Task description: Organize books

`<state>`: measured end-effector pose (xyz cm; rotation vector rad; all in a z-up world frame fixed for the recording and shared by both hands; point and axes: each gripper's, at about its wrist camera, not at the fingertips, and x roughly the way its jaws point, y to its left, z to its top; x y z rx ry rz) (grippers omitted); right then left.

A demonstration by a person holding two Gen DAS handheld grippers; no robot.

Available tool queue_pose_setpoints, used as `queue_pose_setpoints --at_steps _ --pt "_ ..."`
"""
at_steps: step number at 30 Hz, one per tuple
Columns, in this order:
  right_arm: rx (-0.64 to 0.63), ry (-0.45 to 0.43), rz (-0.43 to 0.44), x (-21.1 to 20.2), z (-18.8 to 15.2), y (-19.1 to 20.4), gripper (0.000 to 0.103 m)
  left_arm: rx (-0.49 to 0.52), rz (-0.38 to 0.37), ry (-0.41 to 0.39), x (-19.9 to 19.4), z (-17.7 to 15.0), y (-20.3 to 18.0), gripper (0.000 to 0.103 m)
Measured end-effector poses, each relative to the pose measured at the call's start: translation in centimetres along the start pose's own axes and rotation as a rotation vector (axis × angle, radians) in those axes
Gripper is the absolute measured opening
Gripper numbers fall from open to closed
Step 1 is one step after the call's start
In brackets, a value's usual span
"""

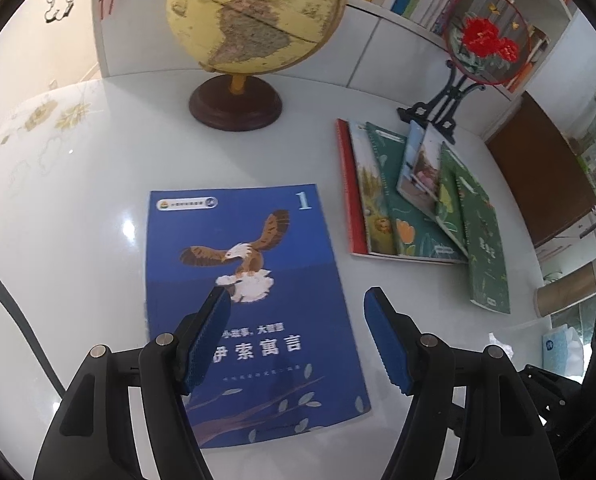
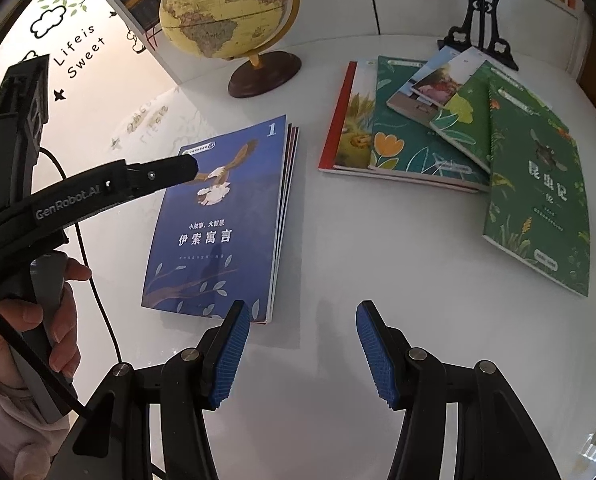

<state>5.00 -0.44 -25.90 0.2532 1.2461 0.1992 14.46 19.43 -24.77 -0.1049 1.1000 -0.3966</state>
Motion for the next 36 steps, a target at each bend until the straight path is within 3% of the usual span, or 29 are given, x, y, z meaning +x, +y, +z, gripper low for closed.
queue_pose_setpoints --at_steps 12,16,19,23,26,29,33,36 --pt "0.048 -0.011 -0.010 1.5 0.5 -2.8 0.054 0.020 0.040 0.010 1.3 0.3 1.0 0.067" --pt "0.047 -0.134 -0.096 -0.1 1.3 -5.3 0.054 0.011 -0.004 0.033 2.4 1.0 0.9 0.067" --pt "0.057 -0.193 -0.172 -0.7 2.4 -8.2 0.054 0.072 -0.036 0.027 3.6 1.7 -1.6 0.067" --pt "0.176 -0.250 -0.264 -1.5 3.5 -14.6 0.054 0.111 -0.169 0.048 6.4 3.3 -7.2 0.067" --pt "0.258 -0.238 -0.294 -1.2 3.3 -19.3 0.054 0.233 -0.194 0.056 8.5 3.6 -12.4 0.067" --pt "0.318 -0.246 -0.295 -1.2 2.3 -22.2 0.054 0.333 -0.240 0.076 10.1 3.0 -16.5 0.067" --pt "0.363 -0.305 -0.263 -1.6 1.1 -24.1 0.054 0.377 -0.272 0.115 12.2 2.0 -19.5 0.067" --pt "0.399 -0.327 -0.234 -1.6 0.7 -25.0 0.054 0.384 -0.272 0.099 12.4 0.9 -20.6 0.067"
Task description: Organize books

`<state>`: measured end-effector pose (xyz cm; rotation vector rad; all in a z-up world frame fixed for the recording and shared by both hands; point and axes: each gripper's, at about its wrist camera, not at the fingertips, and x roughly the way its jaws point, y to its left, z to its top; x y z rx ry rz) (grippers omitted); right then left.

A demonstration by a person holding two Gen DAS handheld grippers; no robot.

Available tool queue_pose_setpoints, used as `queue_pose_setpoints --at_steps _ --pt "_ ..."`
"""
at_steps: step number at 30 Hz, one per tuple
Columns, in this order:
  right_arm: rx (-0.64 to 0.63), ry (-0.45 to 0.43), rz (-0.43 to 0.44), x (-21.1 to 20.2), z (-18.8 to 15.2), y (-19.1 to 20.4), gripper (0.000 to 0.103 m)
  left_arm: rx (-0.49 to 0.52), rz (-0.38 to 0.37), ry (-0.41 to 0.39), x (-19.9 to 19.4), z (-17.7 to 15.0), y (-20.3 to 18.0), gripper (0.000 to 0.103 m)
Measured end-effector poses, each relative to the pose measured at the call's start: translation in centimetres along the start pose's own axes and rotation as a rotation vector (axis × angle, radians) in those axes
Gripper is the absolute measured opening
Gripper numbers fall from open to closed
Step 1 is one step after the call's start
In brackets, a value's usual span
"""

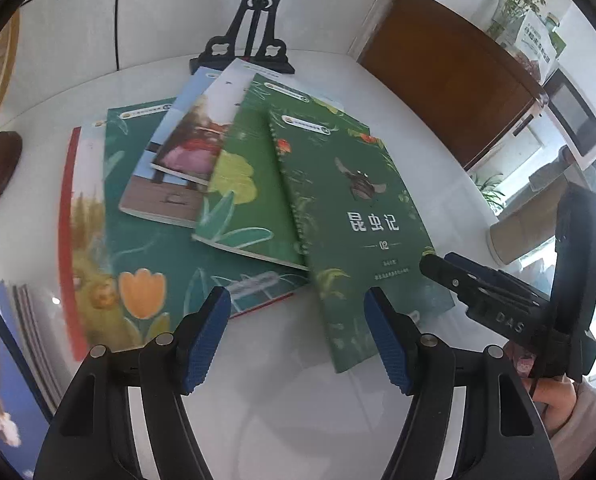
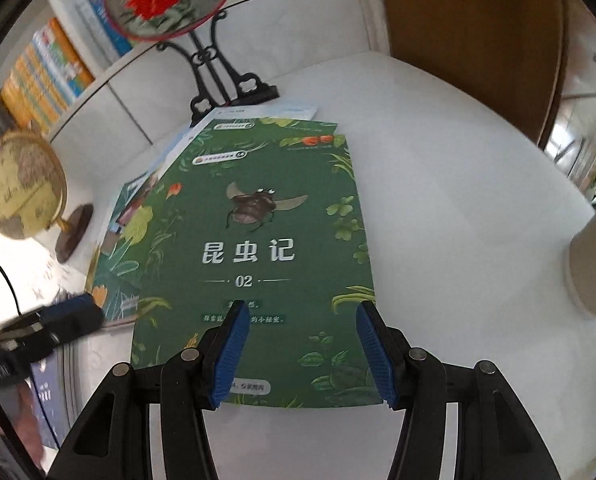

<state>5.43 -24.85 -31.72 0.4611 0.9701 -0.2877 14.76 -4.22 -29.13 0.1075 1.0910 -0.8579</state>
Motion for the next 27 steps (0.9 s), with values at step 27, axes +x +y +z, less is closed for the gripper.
queue_pose_setpoints --at_steps 27 --pt "0.256 0.028 0.170 0.3 -1.9 -2.6 0.062 0.005 0.008 0.099 2.9 -1.1 -1.7 0.037"
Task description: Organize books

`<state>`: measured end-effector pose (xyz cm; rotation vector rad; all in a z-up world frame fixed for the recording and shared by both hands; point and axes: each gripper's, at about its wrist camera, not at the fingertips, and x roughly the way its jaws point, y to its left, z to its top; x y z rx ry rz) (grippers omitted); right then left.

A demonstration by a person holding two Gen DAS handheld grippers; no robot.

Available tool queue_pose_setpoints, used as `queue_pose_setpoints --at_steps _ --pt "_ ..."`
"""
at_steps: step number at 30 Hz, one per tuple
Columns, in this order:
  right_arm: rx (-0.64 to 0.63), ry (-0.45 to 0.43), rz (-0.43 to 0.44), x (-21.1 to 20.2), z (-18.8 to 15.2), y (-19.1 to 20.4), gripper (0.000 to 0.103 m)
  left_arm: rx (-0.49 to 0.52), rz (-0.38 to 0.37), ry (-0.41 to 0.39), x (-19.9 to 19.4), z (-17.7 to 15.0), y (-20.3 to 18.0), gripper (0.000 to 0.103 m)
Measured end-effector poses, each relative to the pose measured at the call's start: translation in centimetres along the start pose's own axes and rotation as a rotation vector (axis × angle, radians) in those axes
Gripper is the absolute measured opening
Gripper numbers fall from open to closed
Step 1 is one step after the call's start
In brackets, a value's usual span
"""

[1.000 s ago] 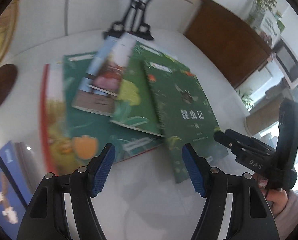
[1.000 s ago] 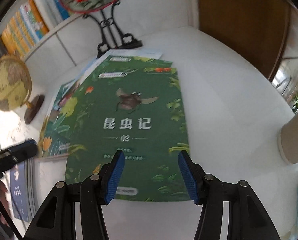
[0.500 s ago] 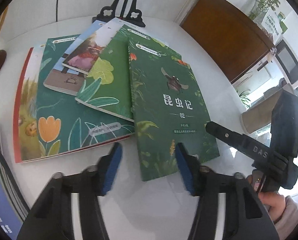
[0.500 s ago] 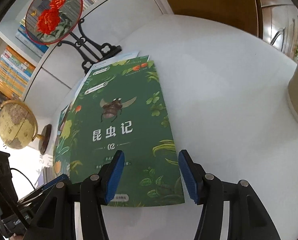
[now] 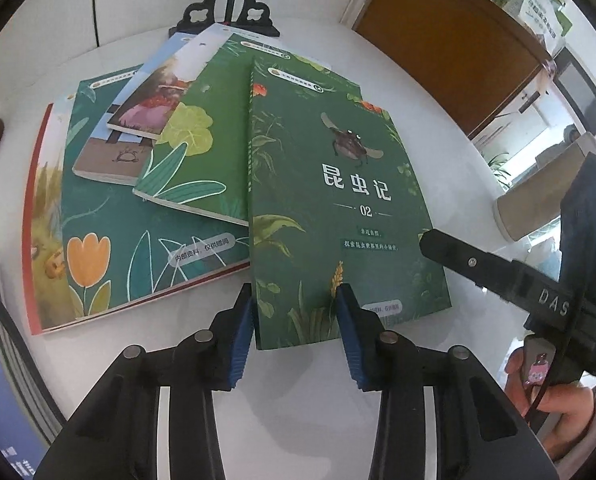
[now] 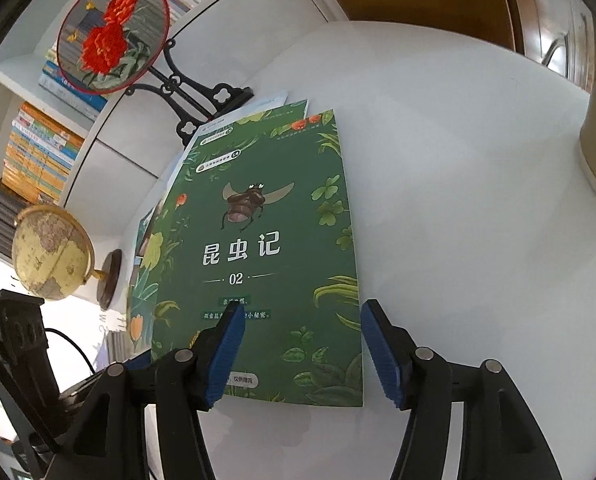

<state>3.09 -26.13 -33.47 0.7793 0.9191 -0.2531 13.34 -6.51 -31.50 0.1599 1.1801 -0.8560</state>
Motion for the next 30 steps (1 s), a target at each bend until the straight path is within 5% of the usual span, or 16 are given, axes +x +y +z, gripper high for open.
queue_pose_setpoints --at_steps 6,18,30 --pt "-0.064 -0.003 -0.039 0.5 -0.3 1.3 0.075 0.013 -0.013 0.008 0.3 0.1 0.1 0.037" --pt "-0.085 -0.022 -0.043 0.8 -0.6 1.9 0.085 0.029 0.008 -0.003 0.2 0.4 -0.1 0.037" --pt "-0.311 0.140 0.032 1.2 -3.1 6.0 0.080 0.056 0.085 -0.021 -5.3 -2.9 1.8 0.037"
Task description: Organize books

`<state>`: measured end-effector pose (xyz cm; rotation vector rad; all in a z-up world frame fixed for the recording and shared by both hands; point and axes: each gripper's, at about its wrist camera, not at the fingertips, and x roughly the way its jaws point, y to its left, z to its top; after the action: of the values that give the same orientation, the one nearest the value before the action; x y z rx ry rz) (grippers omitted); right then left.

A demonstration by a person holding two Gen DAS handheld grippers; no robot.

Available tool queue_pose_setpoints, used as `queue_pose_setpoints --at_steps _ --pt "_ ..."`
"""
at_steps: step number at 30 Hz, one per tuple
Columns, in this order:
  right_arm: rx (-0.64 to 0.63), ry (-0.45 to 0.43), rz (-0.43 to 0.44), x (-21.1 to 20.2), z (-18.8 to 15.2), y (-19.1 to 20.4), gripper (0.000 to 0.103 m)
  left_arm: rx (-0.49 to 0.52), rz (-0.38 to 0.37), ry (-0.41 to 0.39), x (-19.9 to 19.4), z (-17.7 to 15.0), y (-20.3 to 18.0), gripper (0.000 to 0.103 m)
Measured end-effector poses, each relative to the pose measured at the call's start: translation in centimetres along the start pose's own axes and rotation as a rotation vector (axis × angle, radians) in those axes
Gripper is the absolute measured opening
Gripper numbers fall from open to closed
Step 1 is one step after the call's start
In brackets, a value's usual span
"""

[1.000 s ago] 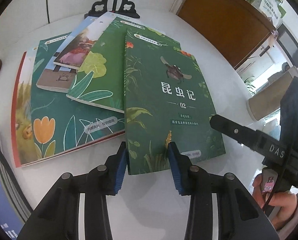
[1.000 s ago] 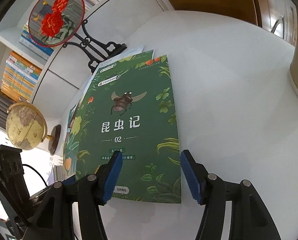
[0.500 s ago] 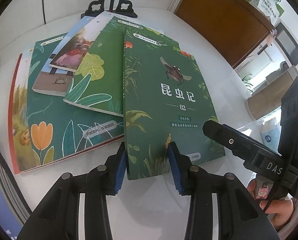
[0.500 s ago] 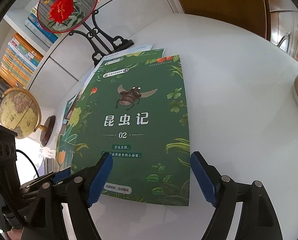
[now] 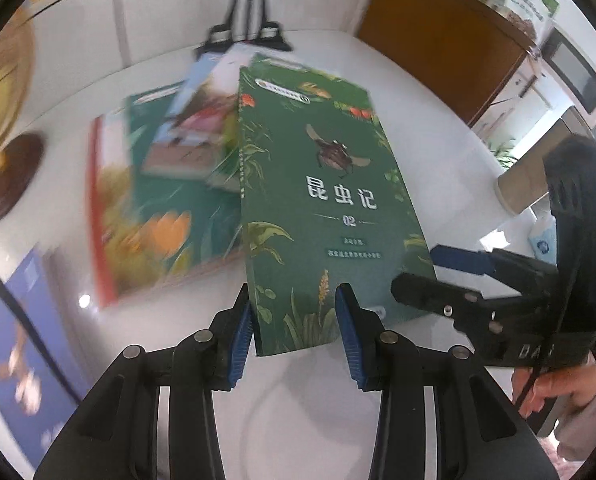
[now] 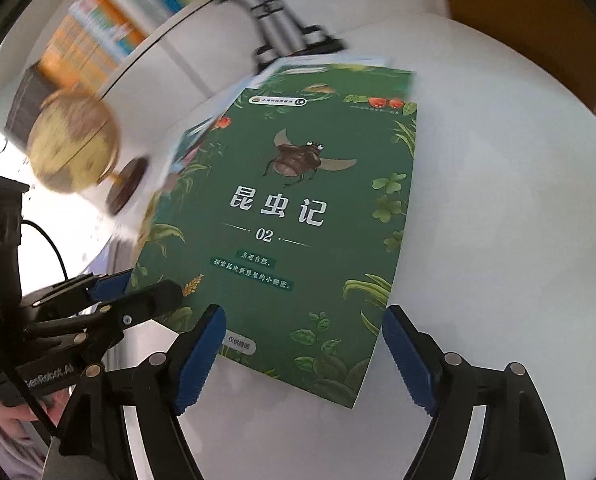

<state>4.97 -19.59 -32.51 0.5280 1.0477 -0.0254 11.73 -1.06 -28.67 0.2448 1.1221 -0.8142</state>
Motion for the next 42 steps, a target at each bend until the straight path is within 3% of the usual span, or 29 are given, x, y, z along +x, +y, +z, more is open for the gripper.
queue_pose_setpoints --at_steps 3,5,8,10,11,14,16,21,23,25,26,27,29,30,32,36,42 --pt "-0.055 0.038 0.075 0.0 -0.9 1.9 0.080 -0.091 0.000 0.017 -1.9 -3.1 2.1 0.037" --pt "-0.110 0.048 0.130 -0.2 -1.7 3.1 0.080 -0.107 0.056 0.030 -2.0 -4.3 3.4 0.037" --pt "-0.045 0.044 0.123 0.1 -2.0 2.0 0.080 -0.166 0.105 0.040 -1.0 -4.3 6.1 0.037" --pt "0.032 0.065 0.129 1.0 -1.9 0.4 0.079 -0.232 0.044 0.040 -0.3 -3.3 7.8 0.039" --pt "0.043 0.040 0.157 0.9 -1.6 -0.1 0.079 -0.256 0.027 0.030 0.1 -2.9 8.3 0.050" --pt "0.049 0.045 0.185 1.4 -0.4 -0.6 0.079 -0.301 0.023 0.074 2.2 -1.1 9.2 0.068" --pt "0.043 0.047 0.189 1.8 0.1 -0.4 0.079 -0.312 0.016 0.040 2.5 -0.3 9.0 0.076" --pt "0.007 0.049 0.203 2.7 1.4 0.3 0.079 -0.291 -0.034 0.001 3.4 0.7 7.5 0.076" --pt "-0.010 0.041 0.193 2.9 1.7 0.7 0.079 -0.275 -0.078 0.002 3.6 0.8 6.7 0.068" --pt "0.010 0.074 0.209 3.4 1.8 0.8 0.056 -0.249 0.016 -0.019 3.2 0.7 5.7 0.058" --pt "0.012 0.068 0.187 3.3 2.0 0.8 0.049 -0.240 0.040 -0.042 2.6 0.6 5.5 0.048" --pt "0.017 0.084 0.153 3.3 2.1 0.6 0.036 -0.252 0.047 -0.059 1.9 0.4 5.7 0.040" --pt "0.021 0.071 0.164 2.5 2.0 0.3 0.022 -0.312 -0.016 -0.095 0.5 0.2 6.7 0.027" --pt "0.022 0.046 0.191 1.5 2.0 0.2 0.009 -0.320 -0.038 -0.097 0.1 0.0 6.9 0.024" --pt "0.013 0.010 0.231 0.0 2.0 0.5 0.007 -0.325 -0.055 -0.095 -0.5 0.1 6.8 0.024" --pt "-0.104 -0.002 0.197 -1.1 2.4 3.1 0.007 -0.345 -0.083 -0.121 -1.5 0.0 6.8 0.024" --pt "-0.155 -0.009 0.225 -1.8 2.5 4.9 0.008 -0.386 -0.123 -0.232 -4.8 -0.8 8.1 0.024"
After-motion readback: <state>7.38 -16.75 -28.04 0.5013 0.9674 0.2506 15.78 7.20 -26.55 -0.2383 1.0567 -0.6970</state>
